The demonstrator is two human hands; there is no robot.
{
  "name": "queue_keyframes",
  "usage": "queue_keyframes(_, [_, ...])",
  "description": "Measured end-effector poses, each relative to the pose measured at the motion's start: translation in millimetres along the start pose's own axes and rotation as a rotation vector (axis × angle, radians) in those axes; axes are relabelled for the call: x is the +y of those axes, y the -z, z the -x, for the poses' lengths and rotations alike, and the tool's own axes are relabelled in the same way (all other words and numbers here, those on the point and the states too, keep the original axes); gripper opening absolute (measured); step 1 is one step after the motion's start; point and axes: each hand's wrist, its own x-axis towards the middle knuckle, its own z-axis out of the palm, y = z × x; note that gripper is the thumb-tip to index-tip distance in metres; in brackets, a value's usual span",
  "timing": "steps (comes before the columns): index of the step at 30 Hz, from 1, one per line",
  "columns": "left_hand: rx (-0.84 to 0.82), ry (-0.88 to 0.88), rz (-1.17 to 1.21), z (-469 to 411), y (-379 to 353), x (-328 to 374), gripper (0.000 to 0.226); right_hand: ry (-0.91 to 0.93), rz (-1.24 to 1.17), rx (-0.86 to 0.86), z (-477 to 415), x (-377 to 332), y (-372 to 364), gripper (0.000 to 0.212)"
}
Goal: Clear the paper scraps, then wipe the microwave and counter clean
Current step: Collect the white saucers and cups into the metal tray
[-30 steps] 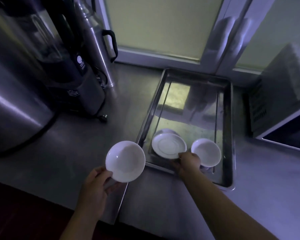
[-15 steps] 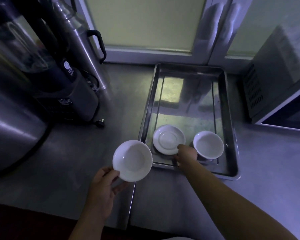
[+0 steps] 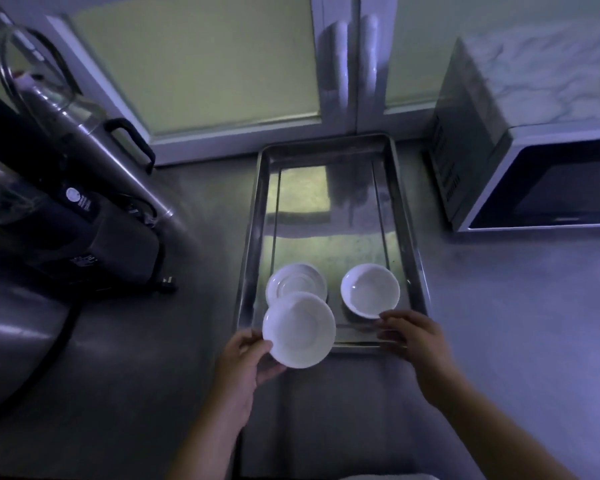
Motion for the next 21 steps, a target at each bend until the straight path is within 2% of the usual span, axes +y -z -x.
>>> queue_keyframes(6, [-0.125, 0.02, -0.107, -45, -105, 13, 0.018, 0.052, -0.083, 0.161, -13, -20, 90, 0.02])
queue_keyframes(10, [-0.084, 0.019, -0.293, -72, -152, 8, 0.021, 0.047, -0.155, 0.218, -12, -14, 125, 0.021])
queue_keyframes(12, [-0.022, -0.116, -0.591, -79, -158, 1, 0.032, 0.031, -0.18, 0.228, -10, -7, 136, 0.02])
queue_keyframes(14, [0.015, -0.343, -0.898, -82, -162, -2, 0.051, 0.008, -0.191, 0.234, -8, 1, 144, 0.02])
queue_keyframes(16, [-0.109, -0.48, -1.064, -83, -175, -2, 0.074, -0.013, -0.191, 0.227, -7, 9, 149, 0.02])
queue_keyframes(19, [-0.277, -0.391, -1.452, -87, -210, -3, 0.113, -0.029, -0.186, 0.213, -6, 14, 151, 0.02])
queue_keyframes(21, [-0.297, -0.275, -1.576, -89, -226, -5, 0.121, -0.027, -0.176, 0.193, -8, 12, 151, 0.021])
